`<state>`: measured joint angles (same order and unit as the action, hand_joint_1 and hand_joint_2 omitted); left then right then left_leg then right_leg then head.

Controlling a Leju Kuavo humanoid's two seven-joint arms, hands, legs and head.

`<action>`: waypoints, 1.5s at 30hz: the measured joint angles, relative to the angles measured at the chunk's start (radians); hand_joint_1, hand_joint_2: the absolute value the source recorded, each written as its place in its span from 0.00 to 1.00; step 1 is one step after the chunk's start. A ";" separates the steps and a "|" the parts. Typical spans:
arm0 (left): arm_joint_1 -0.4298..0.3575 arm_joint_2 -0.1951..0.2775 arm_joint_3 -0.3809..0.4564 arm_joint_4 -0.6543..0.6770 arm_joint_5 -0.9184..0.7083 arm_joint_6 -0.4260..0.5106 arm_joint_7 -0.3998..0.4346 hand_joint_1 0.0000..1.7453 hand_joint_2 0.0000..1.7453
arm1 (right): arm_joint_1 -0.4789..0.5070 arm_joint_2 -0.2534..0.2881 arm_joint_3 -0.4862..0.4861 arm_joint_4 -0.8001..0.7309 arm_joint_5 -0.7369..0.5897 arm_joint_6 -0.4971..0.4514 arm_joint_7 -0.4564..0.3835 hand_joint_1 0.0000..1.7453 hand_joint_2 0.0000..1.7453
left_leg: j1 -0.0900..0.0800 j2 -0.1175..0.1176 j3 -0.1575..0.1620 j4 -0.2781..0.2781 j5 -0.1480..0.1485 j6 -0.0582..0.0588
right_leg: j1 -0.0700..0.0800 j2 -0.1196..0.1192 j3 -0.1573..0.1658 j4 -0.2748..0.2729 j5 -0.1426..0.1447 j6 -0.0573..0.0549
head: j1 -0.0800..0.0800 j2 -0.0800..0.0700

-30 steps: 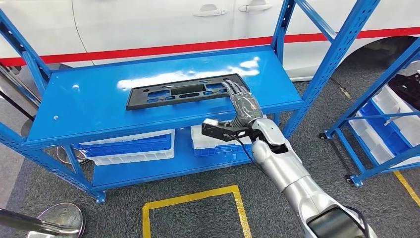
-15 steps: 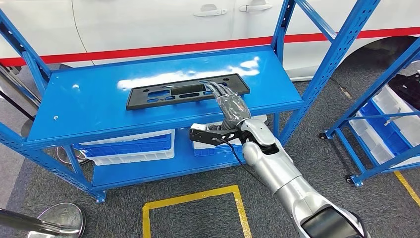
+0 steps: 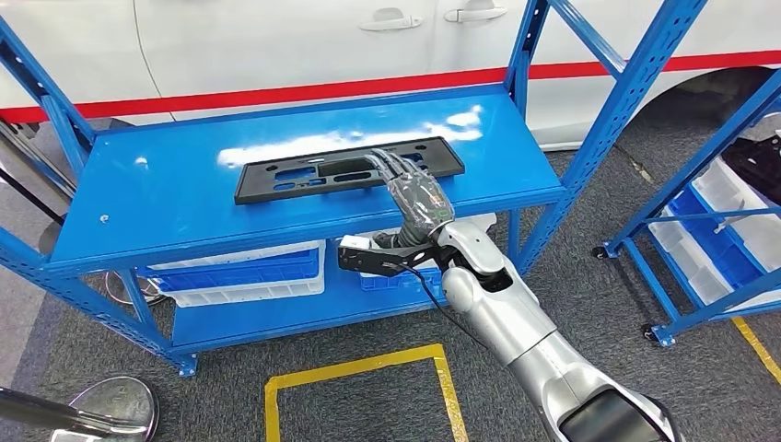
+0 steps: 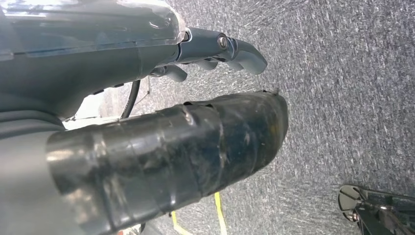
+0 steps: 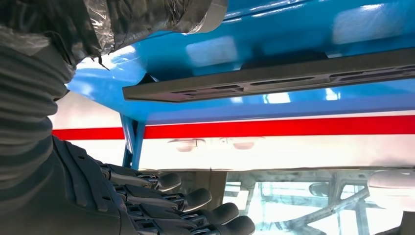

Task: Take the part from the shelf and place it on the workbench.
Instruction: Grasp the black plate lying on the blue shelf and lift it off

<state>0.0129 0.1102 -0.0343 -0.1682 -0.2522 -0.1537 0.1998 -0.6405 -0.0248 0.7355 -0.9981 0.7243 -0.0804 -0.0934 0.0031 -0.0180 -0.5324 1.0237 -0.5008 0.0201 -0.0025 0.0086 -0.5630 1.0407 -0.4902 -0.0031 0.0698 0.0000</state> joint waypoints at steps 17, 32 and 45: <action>0.000 0.000 0.000 0.000 0.000 -0.001 -0.002 0.00 0.00 | 0.001 -0.001 0.000 -0.010 0.000 0.009 0.018 0.00 1.00 | -0.001 0.000 0.000 0.001 0.000 0.000 | -0.003 0.000 0.000 -0.001 0.000 0.000 | 0.000 0.000; 0.000 0.000 0.000 0.000 -0.001 -0.003 -0.006 0.00 0.00 | 0.000 -0.002 0.008 -0.033 0.001 0.023 0.019 0.00 1.00 | 0.011 0.006 0.001 -0.015 0.015 0.021 | 0.000 0.000 -0.023 0.044 -0.026 0.019 | 0.000 0.000; -0.001 -0.001 0.000 0.000 -0.002 -0.002 -0.009 0.00 0.00 | 0.012 -0.008 0.017 -0.039 0.002 0.026 0.022 0.00 1.00 | 0.018 0.010 0.004 -0.004 -0.013 -0.024 | -0.010 -0.002 -0.057 0.013 0.038 0.003 | 0.000 0.000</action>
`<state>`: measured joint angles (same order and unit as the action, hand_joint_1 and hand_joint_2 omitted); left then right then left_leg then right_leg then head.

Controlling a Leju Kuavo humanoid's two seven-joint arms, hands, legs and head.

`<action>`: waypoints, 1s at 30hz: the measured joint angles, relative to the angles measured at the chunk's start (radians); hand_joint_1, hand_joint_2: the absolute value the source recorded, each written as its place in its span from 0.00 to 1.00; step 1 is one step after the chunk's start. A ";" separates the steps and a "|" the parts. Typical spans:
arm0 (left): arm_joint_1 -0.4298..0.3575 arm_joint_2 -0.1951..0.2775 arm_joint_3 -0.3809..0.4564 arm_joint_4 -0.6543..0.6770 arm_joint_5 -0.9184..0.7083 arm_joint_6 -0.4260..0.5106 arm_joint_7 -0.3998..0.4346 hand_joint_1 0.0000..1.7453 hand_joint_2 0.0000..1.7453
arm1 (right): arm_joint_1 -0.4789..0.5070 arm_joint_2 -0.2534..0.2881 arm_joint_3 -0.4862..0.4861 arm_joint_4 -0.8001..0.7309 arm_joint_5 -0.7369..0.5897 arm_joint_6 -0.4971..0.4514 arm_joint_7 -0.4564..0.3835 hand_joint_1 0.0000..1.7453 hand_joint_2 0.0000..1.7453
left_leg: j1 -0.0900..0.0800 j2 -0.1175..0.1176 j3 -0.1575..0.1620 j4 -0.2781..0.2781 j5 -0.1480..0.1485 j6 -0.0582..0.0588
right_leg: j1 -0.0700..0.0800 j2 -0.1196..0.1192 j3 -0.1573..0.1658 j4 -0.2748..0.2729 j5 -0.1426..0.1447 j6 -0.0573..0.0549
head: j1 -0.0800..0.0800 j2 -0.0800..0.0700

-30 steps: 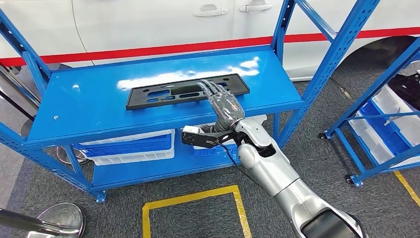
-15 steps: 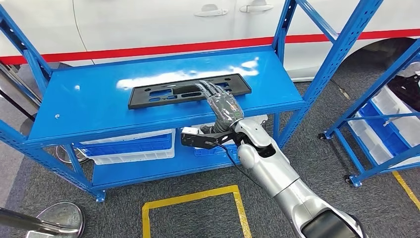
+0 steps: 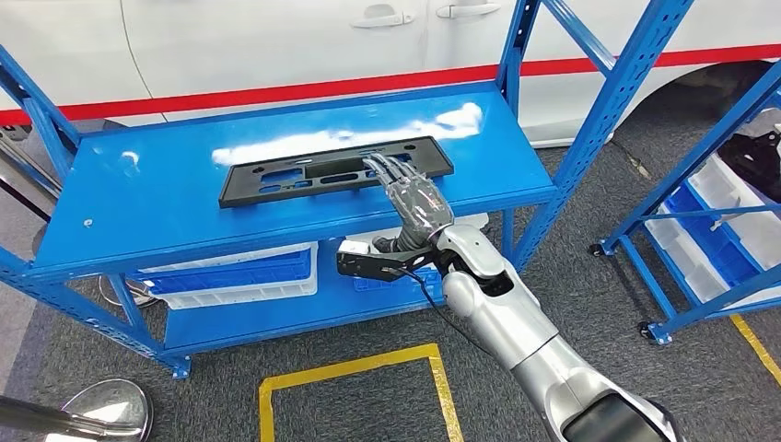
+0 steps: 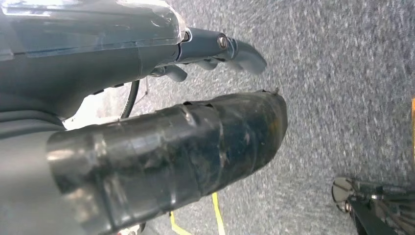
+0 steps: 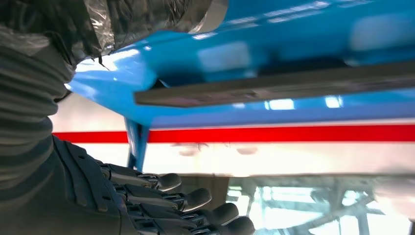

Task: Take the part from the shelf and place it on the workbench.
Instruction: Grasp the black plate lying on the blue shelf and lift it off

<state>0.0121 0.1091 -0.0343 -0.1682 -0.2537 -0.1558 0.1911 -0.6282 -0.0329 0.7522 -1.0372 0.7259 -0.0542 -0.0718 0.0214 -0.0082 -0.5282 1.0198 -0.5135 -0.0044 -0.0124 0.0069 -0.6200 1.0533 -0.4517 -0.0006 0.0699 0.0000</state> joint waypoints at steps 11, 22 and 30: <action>0.003 0.002 0.000 0.001 -0.001 -0.001 -0.003 0.00 0.00 | -0.006 0.000 0.010 -0.002 0.004 0.013 0.011 0.00 1.00 | -0.006 0.003 -0.111 0.095 0.063 0.010 | 0.014 -0.002 0.066 -0.018 -0.041 -0.030 | -0.001 0.000; 0.001 0.004 0.000 0.003 -0.011 -0.003 -0.003 0.00 0.00 | -0.031 0.018 0.031 0.041 0.039 0.017 0.039 0.00 1.00 | -0.008 0.001 -0.028 -0.009 0.043 0.047 | 0.006 -0.004 -0.102 0.255 -0.128 0.017 | 0.001 0.000; -0.007 0.001 -0.006 0.003 -0.019 -0.004 -0.013 0.00 0.00 | -0.076 0.086 0.052 0.176 0.058 -0.014 0.041 0.00 1.00 | -0.008 0.000 0.022 -0.016 -0.002 0.022 | 0.026 -0.005 -0.047 -0.017 0.053 -0.017 | 0.000 0.000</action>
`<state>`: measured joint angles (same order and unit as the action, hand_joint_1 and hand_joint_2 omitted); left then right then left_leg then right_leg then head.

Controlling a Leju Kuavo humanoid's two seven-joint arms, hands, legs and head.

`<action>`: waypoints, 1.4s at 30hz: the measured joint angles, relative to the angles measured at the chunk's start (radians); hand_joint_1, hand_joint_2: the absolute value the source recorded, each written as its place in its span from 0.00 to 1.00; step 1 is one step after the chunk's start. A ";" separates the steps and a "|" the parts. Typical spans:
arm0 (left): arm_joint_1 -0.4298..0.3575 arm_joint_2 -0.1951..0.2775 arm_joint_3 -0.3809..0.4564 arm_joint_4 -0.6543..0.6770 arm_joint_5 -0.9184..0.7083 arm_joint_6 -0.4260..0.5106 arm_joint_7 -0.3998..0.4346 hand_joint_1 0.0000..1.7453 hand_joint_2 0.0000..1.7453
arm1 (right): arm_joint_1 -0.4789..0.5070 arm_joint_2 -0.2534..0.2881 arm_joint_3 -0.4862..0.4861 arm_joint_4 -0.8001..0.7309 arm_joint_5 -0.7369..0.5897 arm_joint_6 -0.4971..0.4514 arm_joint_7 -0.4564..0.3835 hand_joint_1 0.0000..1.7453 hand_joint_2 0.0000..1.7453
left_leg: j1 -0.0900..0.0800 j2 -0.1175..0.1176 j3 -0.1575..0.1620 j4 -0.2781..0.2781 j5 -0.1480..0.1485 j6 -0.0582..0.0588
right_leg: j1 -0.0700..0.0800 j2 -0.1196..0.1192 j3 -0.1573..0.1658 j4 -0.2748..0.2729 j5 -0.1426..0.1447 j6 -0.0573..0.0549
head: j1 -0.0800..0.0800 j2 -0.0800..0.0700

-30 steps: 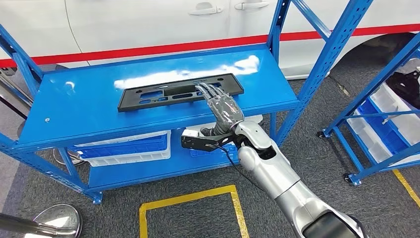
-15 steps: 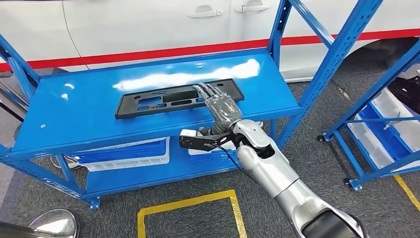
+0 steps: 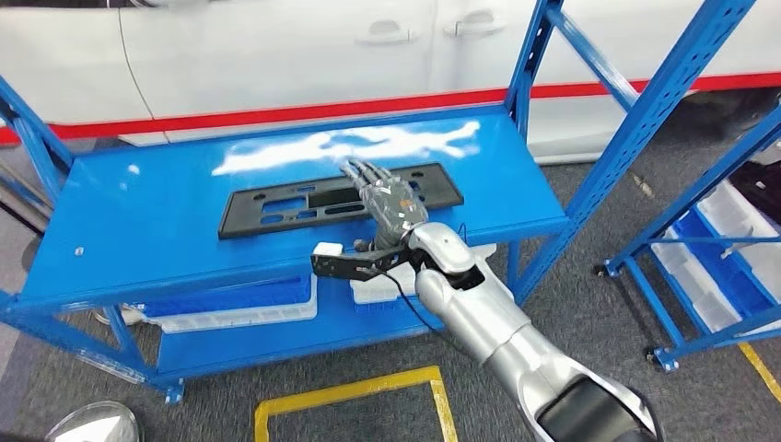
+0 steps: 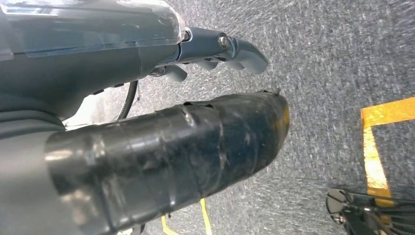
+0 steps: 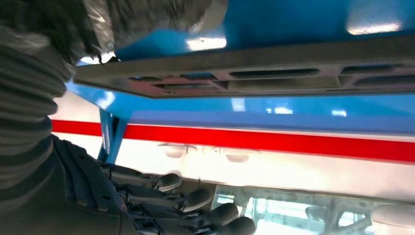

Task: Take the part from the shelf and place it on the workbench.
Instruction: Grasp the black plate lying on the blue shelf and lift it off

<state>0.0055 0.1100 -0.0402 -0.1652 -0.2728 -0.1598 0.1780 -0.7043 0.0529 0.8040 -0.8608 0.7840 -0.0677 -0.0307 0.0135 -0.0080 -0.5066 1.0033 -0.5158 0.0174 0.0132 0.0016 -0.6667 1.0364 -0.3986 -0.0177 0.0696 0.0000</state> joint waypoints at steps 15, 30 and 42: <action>0.007 -0.003 -0.001 0.001 0.001 0.002 -0.006 0.00 0.00 | -0.012 0.046 0.017 0.136 0.013 0.022 -0.013 0.00 1.00 | 0.002 0.006 -0.122 0.040 0.083 -0.027 | -0.017 0.003 0.107 -0.004 -0.088 -0.001 | -0.001 0.000; 0.005 -0.011 -0.001 0.001 0.001 0.002 -0.008 0.00 0.00 | -0.019 0.051 0.028 0.180 0.015 0.026 -0.014 0.00 1.00 | -0.010 0.000 -0.036 0.014 0.024 0.016 | 0.009 -0.002 -0.009 0.022 0.001 -0.027 | -0.004 0.000; 0.006 -0.012 -0.002 0.002 0.004 0.004 -0.013 0.00 0.00 | -0.024 0.073 0.038 0.219 0.047 0.027 0.023 1.00 1.00 | 0.019 0.004 -0.174 0.199 0.008 -0.052 | -0.024 0.001 0.093 -0.043 -0.036 -0.023 | -0.009 0.000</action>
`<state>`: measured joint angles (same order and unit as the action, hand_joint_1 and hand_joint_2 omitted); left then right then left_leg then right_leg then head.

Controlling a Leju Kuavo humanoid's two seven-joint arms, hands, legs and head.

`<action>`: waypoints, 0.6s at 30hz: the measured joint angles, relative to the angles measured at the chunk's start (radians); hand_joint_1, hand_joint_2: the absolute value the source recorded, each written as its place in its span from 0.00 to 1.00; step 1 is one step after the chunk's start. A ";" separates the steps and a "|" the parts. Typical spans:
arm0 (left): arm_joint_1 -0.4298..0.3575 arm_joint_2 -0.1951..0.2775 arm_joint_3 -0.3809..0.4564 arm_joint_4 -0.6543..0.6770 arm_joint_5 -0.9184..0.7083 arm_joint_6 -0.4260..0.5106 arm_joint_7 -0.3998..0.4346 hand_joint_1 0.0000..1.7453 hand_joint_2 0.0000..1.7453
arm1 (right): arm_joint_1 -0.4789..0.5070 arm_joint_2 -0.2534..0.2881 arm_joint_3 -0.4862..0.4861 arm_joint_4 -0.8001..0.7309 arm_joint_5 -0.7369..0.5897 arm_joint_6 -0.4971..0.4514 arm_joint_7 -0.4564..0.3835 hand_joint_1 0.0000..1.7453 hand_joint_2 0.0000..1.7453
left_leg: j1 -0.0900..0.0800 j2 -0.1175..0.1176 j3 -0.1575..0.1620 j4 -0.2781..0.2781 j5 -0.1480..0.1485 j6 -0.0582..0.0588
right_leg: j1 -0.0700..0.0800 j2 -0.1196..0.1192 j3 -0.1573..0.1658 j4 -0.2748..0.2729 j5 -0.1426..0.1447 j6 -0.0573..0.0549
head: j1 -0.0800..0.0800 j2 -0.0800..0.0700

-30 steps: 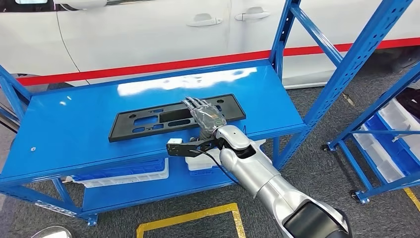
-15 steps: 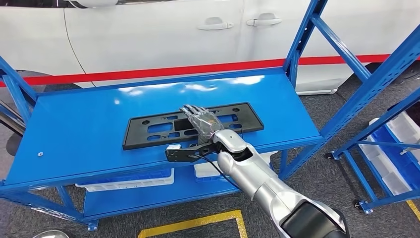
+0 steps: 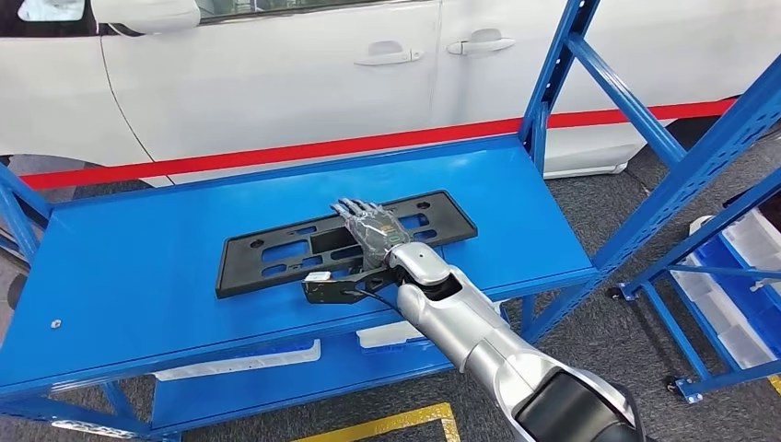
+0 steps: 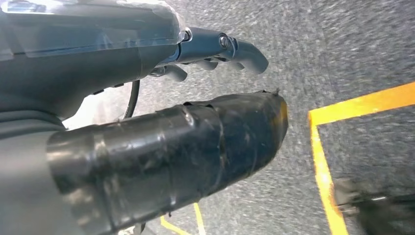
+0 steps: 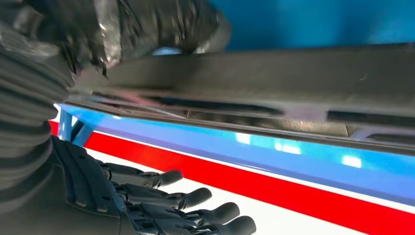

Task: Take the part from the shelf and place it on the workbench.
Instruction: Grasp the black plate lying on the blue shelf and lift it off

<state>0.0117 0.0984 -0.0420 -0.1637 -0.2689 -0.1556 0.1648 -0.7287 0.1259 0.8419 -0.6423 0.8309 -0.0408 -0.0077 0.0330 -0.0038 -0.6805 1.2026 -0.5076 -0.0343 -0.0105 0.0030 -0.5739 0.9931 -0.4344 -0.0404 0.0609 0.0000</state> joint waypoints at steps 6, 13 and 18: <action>0.000 -0.001 0.001 0.002 0.005 0.007 -0.006 0.00 0.00 | -0.002 0.006 0.000 0.031 0.003 -0.001 0.008 1.00 1.00 | 0.001 -0.001 0.039 -0.161 0.083 0.022 | -0.002 0.001 -0.008 0.039 -0.039 0.036 | -0.005 0.000; 0.003 -0.003 0.001 0.002 0.008 0.011 -0.019 0.00 0.00 | -0.007 0.004 0.000 0.038 0.005 0.000 0.017 1.00 1.00 | 0.001 -0.006 0.042 -0.166 0.082 0.031 | -0.003 0.002 0.004 0.023 -0.039 0.012 | -0.005 0.000; 0.001 -0.003 0.002 0.002 0.009 0.011 -0.019 0.00 0.00 | -0.007 0.004 0.000 0.038 0.007 0.000 0.016 1.00 1.00 | -0.004 -0.005 0.047 -0.165 0.076 0.040 | -0.004 0.000 0.010 0.018 -0.040 0.011 | -0.005 0.000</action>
<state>0.0125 0.0953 -0.0404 -0.1614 -0.2595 -0.1446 0.1461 -0.7361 0.1297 0.8419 -0.6041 0.8374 -0.0408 0.0088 0.0289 -0.0092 -0.6331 1.0371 -0.4313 0.0059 -0.0142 0.0034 -0.5636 1.0110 -0.4744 -0.0292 0.0564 0.0000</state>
